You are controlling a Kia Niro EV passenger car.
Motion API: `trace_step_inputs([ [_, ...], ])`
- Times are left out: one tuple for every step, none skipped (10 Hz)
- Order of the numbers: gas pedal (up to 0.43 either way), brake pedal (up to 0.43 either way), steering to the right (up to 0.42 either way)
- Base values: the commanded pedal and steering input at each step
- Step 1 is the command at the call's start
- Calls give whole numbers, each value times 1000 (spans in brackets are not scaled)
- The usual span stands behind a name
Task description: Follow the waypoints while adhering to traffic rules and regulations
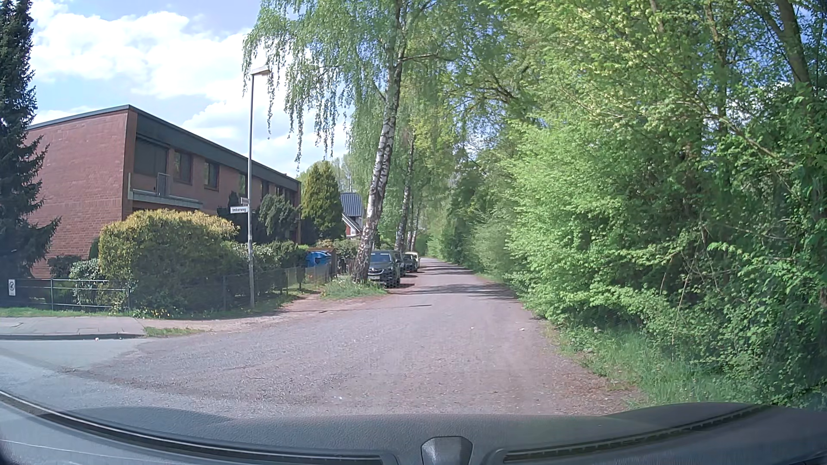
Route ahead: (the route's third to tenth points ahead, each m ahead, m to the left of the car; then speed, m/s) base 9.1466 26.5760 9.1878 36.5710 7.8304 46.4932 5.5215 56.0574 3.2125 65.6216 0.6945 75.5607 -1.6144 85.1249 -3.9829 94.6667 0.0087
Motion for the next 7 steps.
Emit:
trace_step_inputs([
  [0,256,-258],
  [0,256,-284],
  [0,256,-313],
  [0,256,-340],
  [0,256,-364],
  [0,256,-393],
  [0,256,-422],
])
